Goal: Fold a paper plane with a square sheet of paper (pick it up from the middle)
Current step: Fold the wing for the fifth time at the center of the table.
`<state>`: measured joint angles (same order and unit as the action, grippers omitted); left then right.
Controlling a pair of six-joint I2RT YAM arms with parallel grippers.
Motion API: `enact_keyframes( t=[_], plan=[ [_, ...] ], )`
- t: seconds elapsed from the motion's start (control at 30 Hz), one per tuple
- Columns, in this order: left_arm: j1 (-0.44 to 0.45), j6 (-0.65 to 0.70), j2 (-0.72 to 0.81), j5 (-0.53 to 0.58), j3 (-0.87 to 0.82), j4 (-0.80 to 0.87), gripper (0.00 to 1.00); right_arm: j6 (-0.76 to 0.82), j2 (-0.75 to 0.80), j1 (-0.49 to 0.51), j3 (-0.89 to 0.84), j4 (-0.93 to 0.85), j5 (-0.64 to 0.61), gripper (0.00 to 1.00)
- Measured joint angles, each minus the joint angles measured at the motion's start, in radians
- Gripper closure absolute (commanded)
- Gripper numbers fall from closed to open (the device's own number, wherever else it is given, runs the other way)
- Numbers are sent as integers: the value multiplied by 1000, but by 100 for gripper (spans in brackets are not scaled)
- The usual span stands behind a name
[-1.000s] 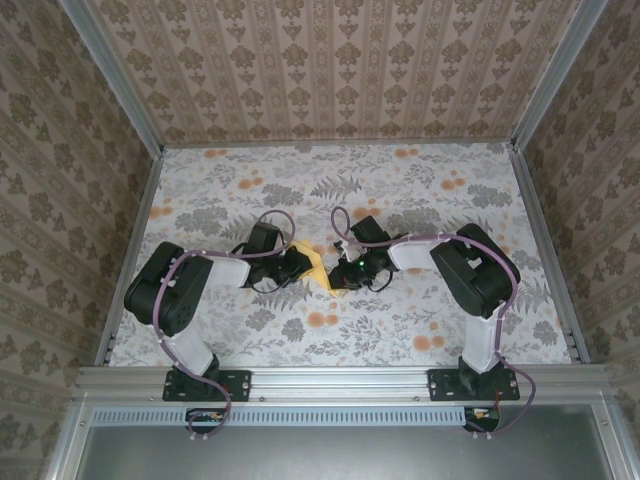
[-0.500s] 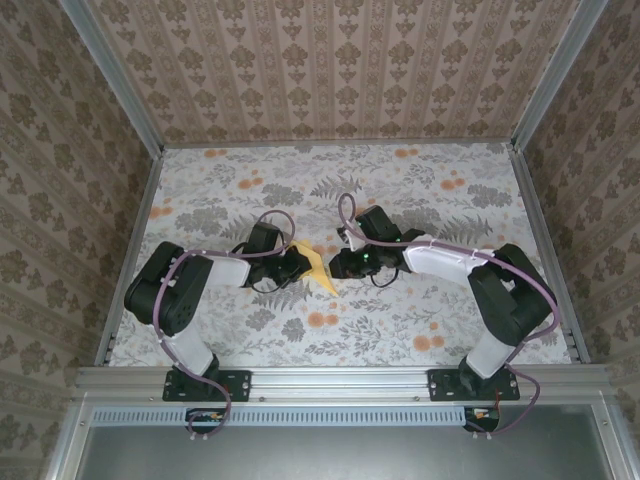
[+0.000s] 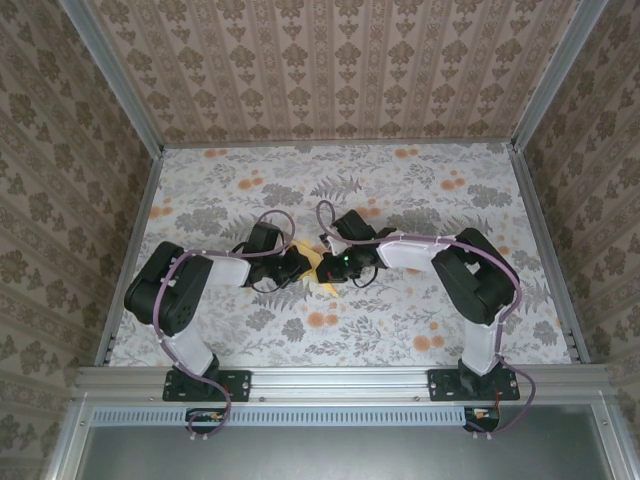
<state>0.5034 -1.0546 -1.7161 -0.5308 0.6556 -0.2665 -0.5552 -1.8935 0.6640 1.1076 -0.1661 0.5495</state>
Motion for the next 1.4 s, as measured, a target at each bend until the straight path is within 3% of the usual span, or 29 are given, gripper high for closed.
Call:
enact_keyframes(
  t=[0.6, 0.77, 1.0, 1.4],
  plan=[
    [0, 0, 0, 3, 0, 3, 95, -23, -60, 0, 0, -7, -10, 94],
    [0, 0, 0, 4, 0, 5, 100, -29, -58, -9, -39, 53, 23, 94],
    [0, 12, 0, 8, 24, 62, 100, -28, -35, -34, -114, 140, 73, 94],
    [0, 26, 0, 9, 40, 106, 100, 6, 47, -59, -230, 140, 97, 95]
  ],
)
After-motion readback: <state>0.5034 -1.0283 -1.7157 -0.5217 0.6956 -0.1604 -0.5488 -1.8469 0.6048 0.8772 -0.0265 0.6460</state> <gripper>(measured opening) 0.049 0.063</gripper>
